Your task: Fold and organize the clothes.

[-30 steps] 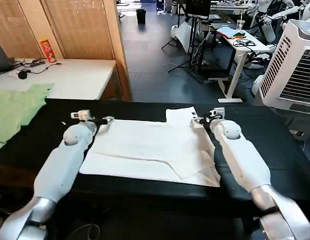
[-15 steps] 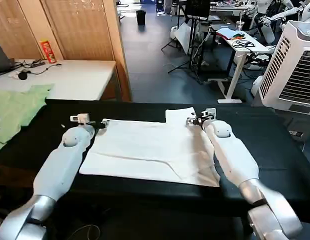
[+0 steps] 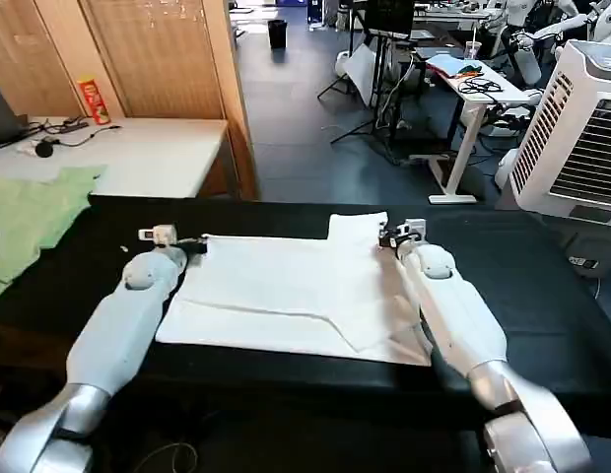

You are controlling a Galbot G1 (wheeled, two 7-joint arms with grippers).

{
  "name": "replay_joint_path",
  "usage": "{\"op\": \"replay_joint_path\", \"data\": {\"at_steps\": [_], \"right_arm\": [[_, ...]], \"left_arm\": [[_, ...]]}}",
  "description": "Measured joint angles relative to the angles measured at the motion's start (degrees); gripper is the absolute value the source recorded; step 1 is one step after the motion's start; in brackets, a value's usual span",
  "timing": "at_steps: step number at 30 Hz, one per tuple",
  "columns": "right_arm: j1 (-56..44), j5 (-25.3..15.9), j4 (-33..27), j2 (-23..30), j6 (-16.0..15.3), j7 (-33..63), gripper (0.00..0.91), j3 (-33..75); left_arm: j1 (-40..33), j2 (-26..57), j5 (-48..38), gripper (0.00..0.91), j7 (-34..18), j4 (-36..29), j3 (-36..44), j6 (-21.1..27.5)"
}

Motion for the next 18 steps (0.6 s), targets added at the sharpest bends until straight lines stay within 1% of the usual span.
{"op": "replay_joint_path", "data": {"at_steps": [4,5,9,10,14,18], "right_arm": [[-3.90,3.78,9.87,-3.84,-1.45,1.66,0.020,0.41],[-5.00,4.37,12.49,-4.88,-1.69,1.84,0.029,0.65],[-10.29,6.13,23.68,-8.94,-2.53,2.52,0.020,2.07],[-11.80,6.46,26.28,-9.89,-3.07,2.80,0.029,2.51],[-17.64,6.85,35.28,-13.20,-5.93,4.72,0.020,4.56],[-22.95,6.92,42.39,-15.44,-9.41,6.50,0.029,6.72]], "left_arm": [[2.63,1.45,-1.48,0.059,-1.81,-5.83,-0.55,0.15],[3.47,1.95,-2.24,0.059,-2.28,-7.56,-0.79,0.48],[7.28,4.60,-5.12,0.059,-3.35,-15.19,-2.23,1.68],[8.48,5.46,-5.94,0.059,-3.69,-17.53,-2.71,2.03],[13.27,8.67,-7.58,0.068,-4.23,-25.76,-5.07,2.88],[19.60,11.63,-8.01,0.059,-5.10,-33.36,-7.37,3.73]]}}
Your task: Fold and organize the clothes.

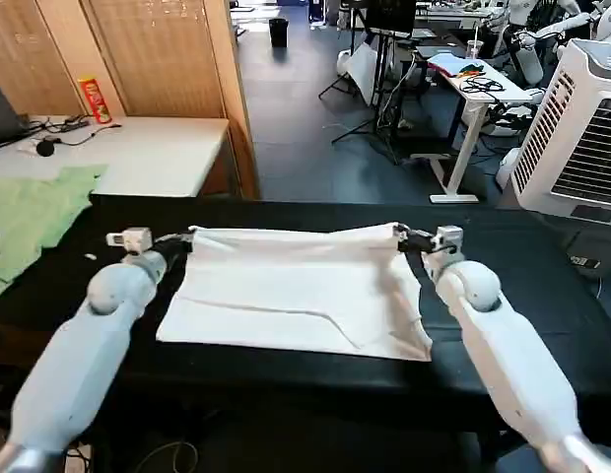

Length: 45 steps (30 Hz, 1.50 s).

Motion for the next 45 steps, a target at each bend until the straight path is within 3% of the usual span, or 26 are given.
{"op": "replay_joint_path", "data": {"at_steps": [10,21,22,23,24,25,26,38,45], "right_arm": [[-10.54,-2.14,9.66,-1.70,-6.31,0.34,0.029,3.32],[-17.15,-2.00,12.37,-2.02,-7.25,-0.03,0.029,5.16],[-17.36,-1.98,12.47,-2.02,-7.27,-0.06,0.029,5.19],[-17.57,-1.90,12.60,-2.02,-7.34,-0.11,0.029,5.24],[-17.91,-1.79,12.92,-2.02,-7.44,-0.13,0.059,5.35],[-18.16,-1.67,13.18,-2.03,-7.50,-0.19,0.429,5.43],[-18.37,-1.61,13.39,-2.05,-7.56,-0.37,0.878,5.56],[-19.88,0.79,17.08,-2.20,-9.47,0.31,0.878,11.01],[-14.70,0.16,12.64,0.85,-3.44,3.83,0.878,10.09]], "left_arm": [[14.62,3.69,0.00,0.068,-0.22,-11.37,-6.75,-0.11],[24.50,3.61,1.18,0.068,-0.07,-13.89,-11.29,-1.57],[25.02,3.61,1.24,0.146,-0.06,-14.00,-11.48,-1.57],[25.48,3.60,1.34,0.341,-0.04,-14.03,-11.60,-1.54],[25.81,3.54,1.46,0.878,-0.06,-14.04,-11.67,-1.28],[25.93,3.42,1.76,0.878,-0.11,-14.03,-11.71,-0.96],[25.97,3.23,2.16,0.878,-0.09,-14.00,-11.74,-0.91],[28.27,2.87,2.37,0.878,-0.30,-16.01,-13.71,-0.04],[25.94,2.85,-0.84,0.878,-2.05,-14.25,-15.39,-0.96]]}}
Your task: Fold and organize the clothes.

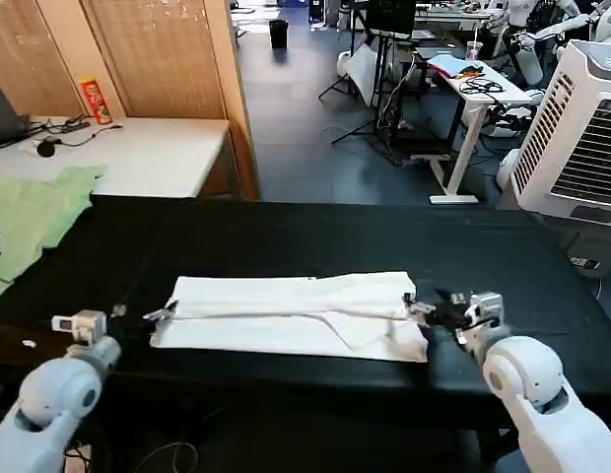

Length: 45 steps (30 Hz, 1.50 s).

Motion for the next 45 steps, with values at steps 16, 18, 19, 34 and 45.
{"op": "replay_joint_path", "data": {"at_steps": [16,18,19,34,45], "right_arm": [[10.36,-4.40,-17.39,9.30,1.65,0.62,0.829,-6.27],[10.31,-4.60,-17.70,9.77,1.65,0.59,0.731,-6.28],[10.22,-4.72,-17.78,9.98,1.65,0.56,0.702,-6.26],[8.13,-8.52,-18.50,12.16,2.84,-0.66,0.078,-5.55],[7.45,-4.82,-16.72,6.07,0.30,-0.22,0.068,-3.86]], "left_arm": [[-13.15,-7.91,-4.20,0.780,-0.10,11.68,6.07,0.59],[-13.89,-8.11,-4.22,0.653,0.36,12.90,6.38,0.54],[-14.23,-8.26,-4.21,0.527,0.39,13.56,6.53,0.50],[-14.33,-9.53,3.66,0.000,2.20,16.35,8.12,-2.10],[-12.59,-12.23,13.44,0.000,0.78,12.13,9.05,-2.52]]}}
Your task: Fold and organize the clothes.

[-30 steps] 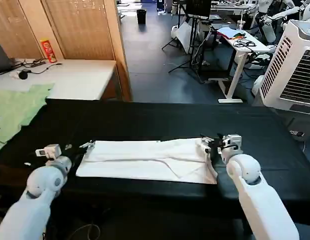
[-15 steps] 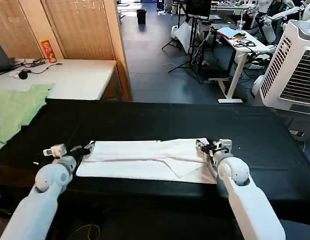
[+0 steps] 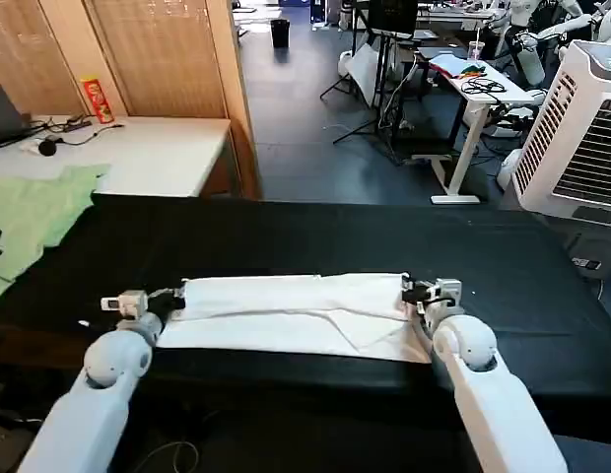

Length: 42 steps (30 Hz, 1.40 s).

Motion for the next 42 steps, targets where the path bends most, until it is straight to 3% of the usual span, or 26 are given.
{"op": "replay_joint_path", "data": {"at_steps": [4,8,9,10,18,27,32,42], "right_arm": [[-1.74,0.65,2.06,-2.89,-0.64,0.25,0.068,1.00],[-3.06,1.90,3.46,-4.70,0.72,-1.02,0.107,1.76],[-3.22,1.99,3.71,-4.89,1.01,-1.47,0.234,1.76],[-3.43,1.92,4.02,-5.08,1.41,-2.19,0.878,1.76],[-5.85,0.99,7.81,-6.39,3.98,-4.56,0.878,2.50],[-11.33,1.43,15.81,-7.13,4.00,-4.03,0.878,5.92],[-14.90,1.42,19.28,-6.43,4.16,-4.08,0.878,8.11],[-18.01,1.42,22.04,-5.62,4.17,-4.07,0.878,9.76]], "left_arm": [[0.17,-1.17,3.76,0.000,-0.09,-1.32,0.52,-0.46],[-0.07,-2.05,4.13,0.020,0.14,-1.45,0.87,-0.83],[0.02,-2.10,4.10,0.146,0.32,-1.59,0.89,-0.86],[0.14,-2.13,4.04,0.878,0.47,-1.82,0.88,-0.93],[0.67,-0.88,2.24,0.878,3.45,-2.73,-0.84,-4.99],[1.65,0.52,-1.98,0.878,3.14,-3.13,-3.27,-6.55],[5.45,0.82,-8.50,0.878,2.83,-6.60,-5.43,-4.98],[13.18,-1.59,-8.03,0.878,2.80,-9.26,-6.01,-6.26]]}}
